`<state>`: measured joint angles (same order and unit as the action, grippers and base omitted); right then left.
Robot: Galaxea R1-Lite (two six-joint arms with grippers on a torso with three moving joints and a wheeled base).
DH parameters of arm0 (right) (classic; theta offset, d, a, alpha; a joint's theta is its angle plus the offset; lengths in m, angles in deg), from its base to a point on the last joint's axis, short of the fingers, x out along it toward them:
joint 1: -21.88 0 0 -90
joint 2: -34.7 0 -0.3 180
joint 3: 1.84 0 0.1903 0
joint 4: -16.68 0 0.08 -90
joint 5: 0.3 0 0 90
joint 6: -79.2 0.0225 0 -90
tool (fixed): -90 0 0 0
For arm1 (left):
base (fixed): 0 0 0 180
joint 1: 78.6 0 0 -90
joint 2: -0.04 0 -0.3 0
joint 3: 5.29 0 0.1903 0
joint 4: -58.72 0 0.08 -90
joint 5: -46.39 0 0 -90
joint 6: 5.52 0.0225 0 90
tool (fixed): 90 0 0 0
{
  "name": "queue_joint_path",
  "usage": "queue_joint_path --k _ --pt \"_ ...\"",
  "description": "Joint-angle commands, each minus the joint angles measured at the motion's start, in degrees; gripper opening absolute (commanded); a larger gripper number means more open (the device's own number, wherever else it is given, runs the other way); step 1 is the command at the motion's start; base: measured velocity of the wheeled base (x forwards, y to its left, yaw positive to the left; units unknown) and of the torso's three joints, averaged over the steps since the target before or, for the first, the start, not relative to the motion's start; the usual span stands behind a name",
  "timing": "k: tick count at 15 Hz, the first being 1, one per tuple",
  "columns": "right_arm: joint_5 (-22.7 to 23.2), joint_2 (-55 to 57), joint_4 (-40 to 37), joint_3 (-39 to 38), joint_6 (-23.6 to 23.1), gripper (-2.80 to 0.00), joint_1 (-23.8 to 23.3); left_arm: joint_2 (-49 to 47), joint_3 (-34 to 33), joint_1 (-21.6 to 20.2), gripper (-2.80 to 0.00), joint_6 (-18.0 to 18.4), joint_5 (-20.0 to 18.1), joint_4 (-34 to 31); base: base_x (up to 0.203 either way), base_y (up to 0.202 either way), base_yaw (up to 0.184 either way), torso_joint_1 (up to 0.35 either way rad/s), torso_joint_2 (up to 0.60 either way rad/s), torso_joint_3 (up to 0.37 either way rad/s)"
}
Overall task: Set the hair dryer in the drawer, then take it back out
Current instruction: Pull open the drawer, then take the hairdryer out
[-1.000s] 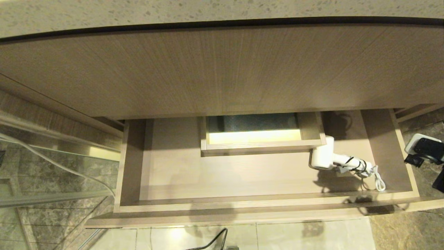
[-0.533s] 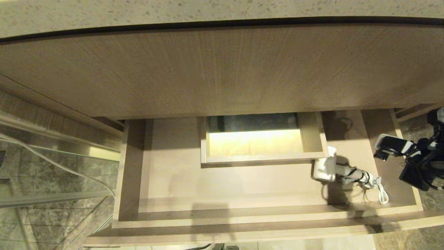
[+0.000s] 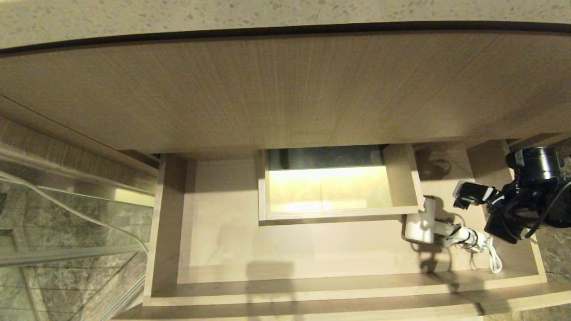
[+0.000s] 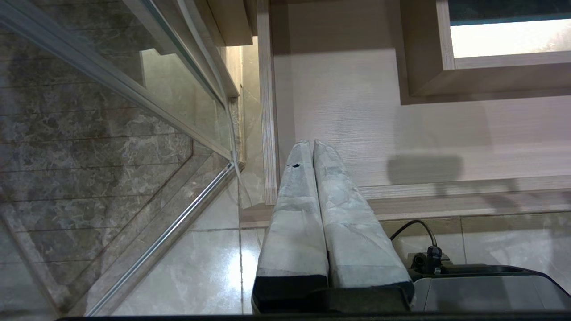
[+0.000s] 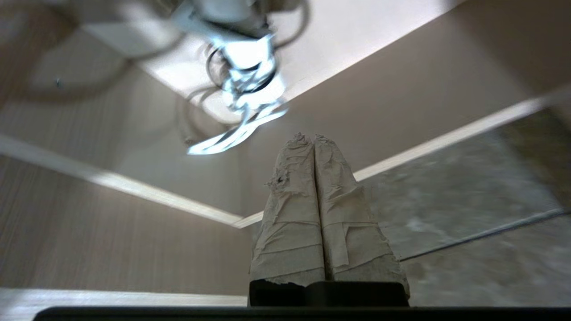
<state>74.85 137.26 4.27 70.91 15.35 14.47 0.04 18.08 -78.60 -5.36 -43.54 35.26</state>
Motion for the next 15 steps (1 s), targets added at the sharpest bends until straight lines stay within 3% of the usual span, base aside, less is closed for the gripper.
queue_joint_path --k 1,7,12,13,15 --pt "-0.3 3.0 -0.3 -0.2 -0.1 -2.80 -0.5 0.0 0.0 0.0 -2.80 0.0 0.0 0.0 0.000 0.000 0.000 0.000 0.00 0.000" --pt "0.2 8.2 -0.9 -2.8 5.3 -2.80 -2.8 0.0 0.0 0.0 -2.80 0.0 0.0 0.0 0.000 0.000 0.000 0.000 0.00 0.000" --pt "2.0 13.4 1.0 -0.4 6.8 -2.80 -3.2 0.0 0.0 0.0 -2.80 0.0 0.0 0.0 0.000 0.000 0.000 0.000 0.00 0.000" --pt "2.5 14.4 1.5 0.6 6.4 0.00 -3.2 0.0 0.0 0.0 -2.80 0.0 0.0 0.0 0.000 0.000 0.000 0.000 0.00 0.000" --pt "2.5 16.2 1.9 2.7 6.5 0.00 -3.2 0.0 0.0 0.0 -2.80 0.0 0.0 0.0 0.000 0.000 0.000 0.000 0.00 0.000"
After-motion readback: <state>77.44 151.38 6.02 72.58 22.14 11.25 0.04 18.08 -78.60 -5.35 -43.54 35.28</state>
